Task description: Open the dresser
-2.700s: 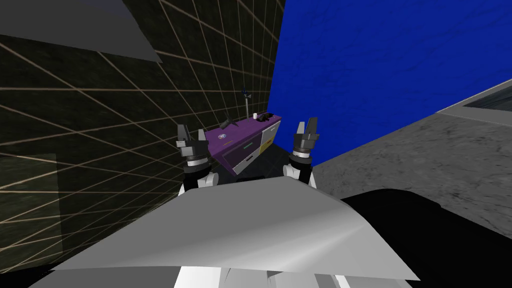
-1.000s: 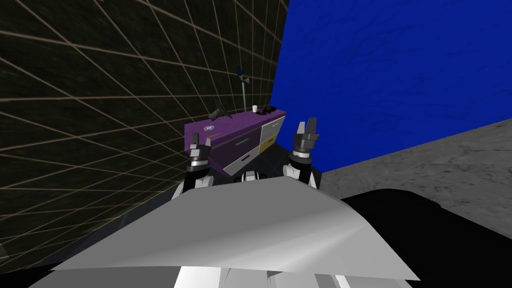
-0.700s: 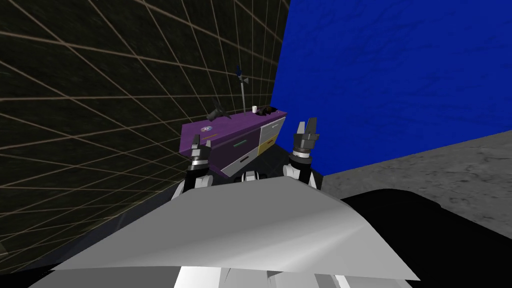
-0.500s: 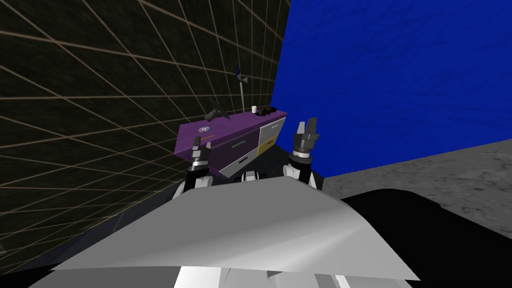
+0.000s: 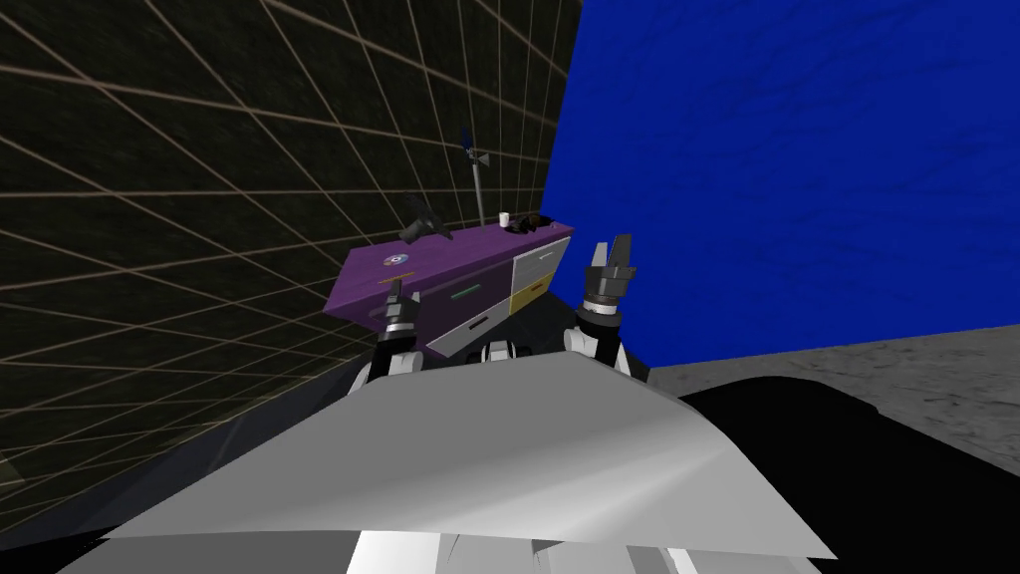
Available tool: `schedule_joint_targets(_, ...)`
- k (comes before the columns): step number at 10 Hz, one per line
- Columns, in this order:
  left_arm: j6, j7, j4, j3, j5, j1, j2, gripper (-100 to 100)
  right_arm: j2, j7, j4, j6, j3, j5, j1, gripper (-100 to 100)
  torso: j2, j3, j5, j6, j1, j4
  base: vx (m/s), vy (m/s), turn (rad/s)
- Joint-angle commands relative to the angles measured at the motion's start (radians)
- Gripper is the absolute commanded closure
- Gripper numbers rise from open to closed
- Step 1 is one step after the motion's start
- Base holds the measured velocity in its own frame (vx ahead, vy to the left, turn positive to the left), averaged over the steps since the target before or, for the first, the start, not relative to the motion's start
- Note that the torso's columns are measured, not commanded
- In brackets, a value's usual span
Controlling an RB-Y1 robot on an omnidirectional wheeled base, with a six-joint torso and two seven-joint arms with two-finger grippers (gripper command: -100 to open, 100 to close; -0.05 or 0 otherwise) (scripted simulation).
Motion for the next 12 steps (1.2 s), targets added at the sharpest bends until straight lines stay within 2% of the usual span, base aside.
schedule_joint_targets(1, 0.04, 0.013, 0.059, 0.03, 0.031, 0.0, 0.002, -100, 0.0, 0.0, 0.0, 0.0, 0.0, 0.0, 0.0, 0, 0.001, 0.0, 0.0, 0.0, 0.001, 0.0, 0.077, -0.165, 0.135)
schedule_joint_targets(7, 0.111, 0.029, 0.17, 0.081, 0.082, -0.016, -0.014, -100, 0.0, 0.0, 0.0, 0.0, 0.0, 0.0, 0.0, 0, 0.002, 0.001, 0.001, 0.0, 0.002, 0.001, 0.081, -0.168, 0.079)
schedule_joint_targets(12, 0.16, 0.04, 0.245, 0.117, 0.118, -0.027, -0.075, -100, 0.0, 0.0, 0.0, 0.0, 0.0, 0.0, 0.0, 0, 0.001, 0.001, 0.001, 0.0, 0.002, 0.0, 0.057, -0.128, 0.065)
